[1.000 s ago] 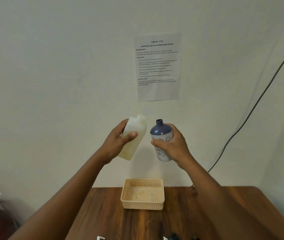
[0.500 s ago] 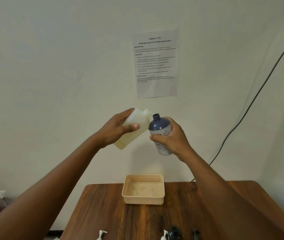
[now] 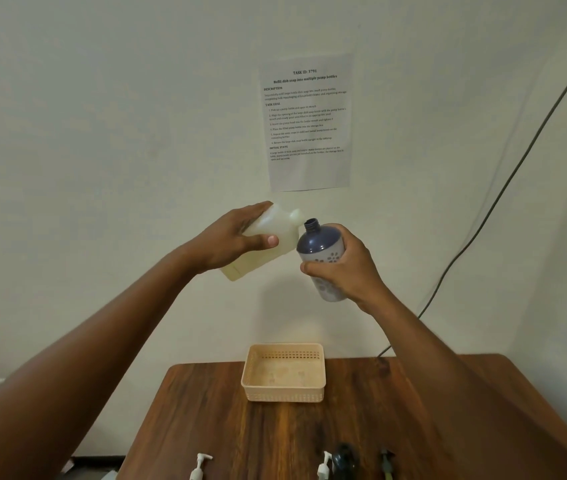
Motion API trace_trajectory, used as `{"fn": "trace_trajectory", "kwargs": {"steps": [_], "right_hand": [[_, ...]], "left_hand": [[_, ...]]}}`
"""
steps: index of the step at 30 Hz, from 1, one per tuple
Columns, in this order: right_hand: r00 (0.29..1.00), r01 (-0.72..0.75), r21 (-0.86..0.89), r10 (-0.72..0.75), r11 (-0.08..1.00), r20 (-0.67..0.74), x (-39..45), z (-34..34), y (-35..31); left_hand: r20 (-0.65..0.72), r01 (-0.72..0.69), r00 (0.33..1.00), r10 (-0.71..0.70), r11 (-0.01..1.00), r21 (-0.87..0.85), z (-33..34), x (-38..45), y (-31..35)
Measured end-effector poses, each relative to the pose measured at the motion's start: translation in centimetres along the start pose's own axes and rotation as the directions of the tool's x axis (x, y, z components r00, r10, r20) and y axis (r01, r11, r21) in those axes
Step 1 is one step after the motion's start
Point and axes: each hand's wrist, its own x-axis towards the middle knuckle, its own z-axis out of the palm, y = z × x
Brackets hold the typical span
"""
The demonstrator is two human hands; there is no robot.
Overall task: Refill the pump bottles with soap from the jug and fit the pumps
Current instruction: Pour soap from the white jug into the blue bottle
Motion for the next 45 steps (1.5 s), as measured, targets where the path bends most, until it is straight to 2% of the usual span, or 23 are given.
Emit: {"fn": "trace_trajectory", "kwargs": {"steps": [13,20,45], "right_hand": [[1.000,-0.009,0.015,0.009,1.000,-0.011,0.0,0.1,-0.1],[1.000,-0.021,0.011,0.021,1.000,-0.010,0.0,0.4,0.1],[0.999,-0.034,0.050,0.035,0.998,-0.029,-0.3,0.7,-0.7]], "left_hand": [[0.076,0.001,0.997,-0.014,0.985,0.173,-2.1,1.3,1.1],[0.095,0.040,0.993,-0.067,0.965,0.259,-3.0,1.8,1.7],[0.129,0.013,0.990,-0.056,0.950,0.313,-3.9,2.9,1.8]]}}
